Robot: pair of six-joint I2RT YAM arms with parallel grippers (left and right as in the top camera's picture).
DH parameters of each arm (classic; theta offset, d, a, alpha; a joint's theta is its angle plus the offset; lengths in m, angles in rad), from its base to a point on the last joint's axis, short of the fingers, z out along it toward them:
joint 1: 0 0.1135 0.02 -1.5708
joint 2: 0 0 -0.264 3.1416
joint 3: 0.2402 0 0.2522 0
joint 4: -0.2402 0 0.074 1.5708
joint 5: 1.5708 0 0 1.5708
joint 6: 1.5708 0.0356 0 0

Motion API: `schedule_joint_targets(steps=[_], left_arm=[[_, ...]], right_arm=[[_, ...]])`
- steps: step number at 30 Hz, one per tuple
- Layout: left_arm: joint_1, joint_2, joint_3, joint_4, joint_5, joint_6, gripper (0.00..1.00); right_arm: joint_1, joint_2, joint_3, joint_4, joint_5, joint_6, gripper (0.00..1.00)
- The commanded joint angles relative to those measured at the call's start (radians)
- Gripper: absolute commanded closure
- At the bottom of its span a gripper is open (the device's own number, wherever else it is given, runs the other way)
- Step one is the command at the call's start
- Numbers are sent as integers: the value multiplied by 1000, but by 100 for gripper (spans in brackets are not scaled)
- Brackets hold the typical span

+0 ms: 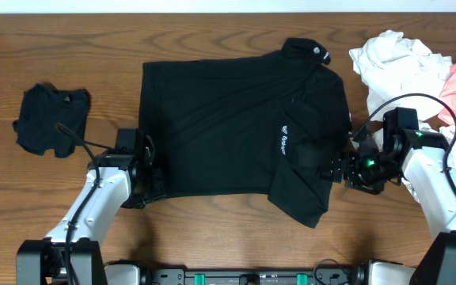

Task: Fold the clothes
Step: 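Grasp the bottom hem corners with the left and right grippers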

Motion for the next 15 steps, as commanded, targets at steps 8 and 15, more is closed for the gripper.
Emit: schedule_joint_targets(steps=[8,15], left_arm=[[5,7,-8,-50,1,-23,40],[5,7,-8,-19,-185,-55,39]], right_arm=[[10,-13,-5,4,-22,10,23],[10,-13,-5,20,-23,18,23]])
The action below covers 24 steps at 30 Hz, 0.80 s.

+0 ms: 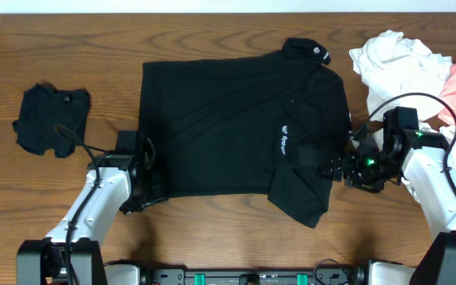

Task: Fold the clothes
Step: 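Grasp the bottom hem corners with the left and right grippers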

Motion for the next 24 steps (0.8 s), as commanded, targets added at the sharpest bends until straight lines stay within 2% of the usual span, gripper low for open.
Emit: schedule_joint_targets(steps=[1,5,10,21,24], left_arm=[[5,7,-5,24,-118,-19,39],[5,7,-5,50,-96,-27,39],[5,7,-8,39,-97,-120,39],[5,7,-16,51,-98,-122,37],[5,7,-16,53,-98,-122,34]], right_arm=[[10,-13,-5,3,-19,14,23],[10,-13,-5,3,-19,13,23],[10,-13,-5,4,-18,13,22],[38,-13,-37,5,6,14,23],[41,-13,-70,33,34,20,23]])
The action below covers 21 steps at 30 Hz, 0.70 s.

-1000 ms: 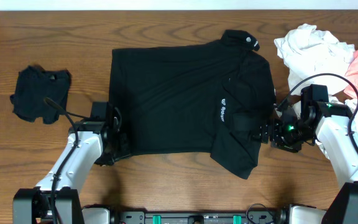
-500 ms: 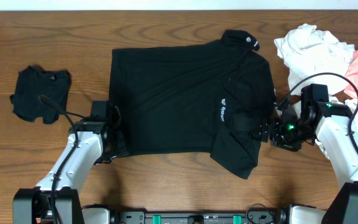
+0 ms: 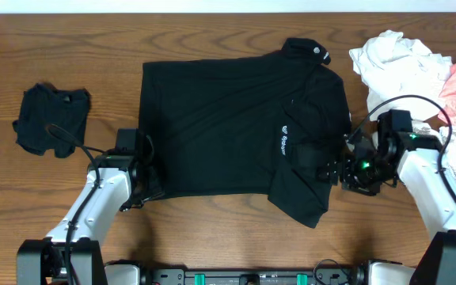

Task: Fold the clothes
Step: 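Grasp the bottom hem corners with the left and right grippers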

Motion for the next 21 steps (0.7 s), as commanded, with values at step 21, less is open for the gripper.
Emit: schedule_joint_targets(steps=[21], left_arm=[[5,7,-8,27,-20,-16,27]], right_arm=[[12,-13,-275,217,14,171,53]])
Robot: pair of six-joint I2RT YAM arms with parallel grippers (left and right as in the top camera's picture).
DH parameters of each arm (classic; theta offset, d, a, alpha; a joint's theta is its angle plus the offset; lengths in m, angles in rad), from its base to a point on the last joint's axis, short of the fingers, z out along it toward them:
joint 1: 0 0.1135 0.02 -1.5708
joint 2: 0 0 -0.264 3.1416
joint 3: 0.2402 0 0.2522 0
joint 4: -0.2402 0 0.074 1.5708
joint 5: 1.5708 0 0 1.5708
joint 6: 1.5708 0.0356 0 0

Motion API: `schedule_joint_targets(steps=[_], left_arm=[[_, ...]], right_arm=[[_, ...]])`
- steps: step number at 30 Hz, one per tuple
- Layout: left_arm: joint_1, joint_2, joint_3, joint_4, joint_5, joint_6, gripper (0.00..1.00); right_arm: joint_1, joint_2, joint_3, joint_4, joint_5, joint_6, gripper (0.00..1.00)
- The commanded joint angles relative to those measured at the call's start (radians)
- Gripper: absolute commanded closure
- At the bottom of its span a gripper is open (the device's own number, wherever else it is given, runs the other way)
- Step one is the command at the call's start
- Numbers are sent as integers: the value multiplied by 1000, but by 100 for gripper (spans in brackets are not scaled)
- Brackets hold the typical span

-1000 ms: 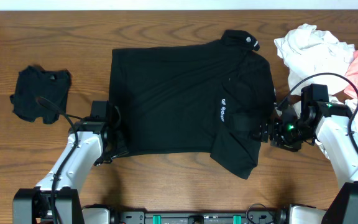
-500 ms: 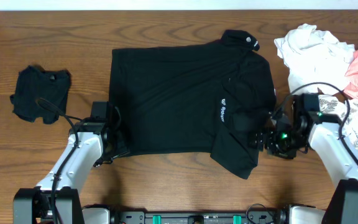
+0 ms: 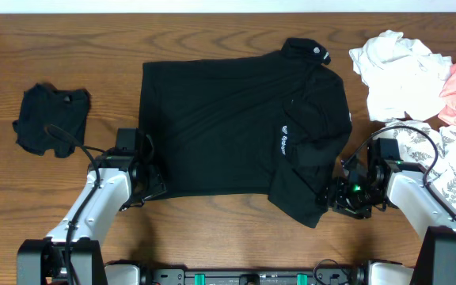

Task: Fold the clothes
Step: 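Grasp the bottom hem corners with the left and right grippers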

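A black polo shirt point(image 3: 228, 119) lies spread flat in the middle of the wooden table point(image 3: 212, 229), collar at the far right. Its right side is folded in, with a white logo point(image 3: 283, 141) showing on the flap. My left gripper point(image 3: 153, 180) sits at the shirt's near left corner, fingers dark against the dark cloth. At the near right edge of the folded flap is my right gripper point(image 3: 325, 198), close to the hem. The overhead view does not show whether either gripper is open or shut.
A small crumpled black garment point(image 3: 50, 117) lies at the far left. A pile of white clothes point(image 3: 394, 67), a pink garment and a patterned white cloth crowd the right side, next to the right arm.
My right gripper has moved from over the folded flap, just below the logo, toward the table's near edge, and is now by the flap's lower right edge. The left gripper and the shirt look unchanged.
At the first two moments my right gripper rested on the folded flap below the logo and my left gripper was at the shirt's near left corner. The left gripper shifted slightly and stayed there. The right has now drawn back to the flap's near edge.
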Motion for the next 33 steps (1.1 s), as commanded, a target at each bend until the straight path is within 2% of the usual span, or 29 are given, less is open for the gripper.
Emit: schedule_joint_targets(steps=[1,16,17,20,21,28,30,33], left_arm=[[5,7,-6,1,-20,-2,27],[5,7,-6,0,-20,-2,26],[5,7,-6,0,-20,-2,26],[5,7,-6,0,-20,-2,26],[5,7,-6,0,-20,-2,26],[5,7,-6,0,-19,-2,25],[5,7,-6,0,-19,-2,15],[5,7,-6,-1,-19,-3,11]], right_arm=[[12,-4,-14,14,-2,51,55],[69,-4,-15,84,-27,129,65],[80,-4,-15,90,-27,137,69],[97,-4,-15,100,-27,144,95],[98,-4,-15,104,-27,144,99],[98,-4,-15,122,-27,147,99],[98,-4,-15,122,-27,147,99],[98,-4,-15,123,-27,147,99]])
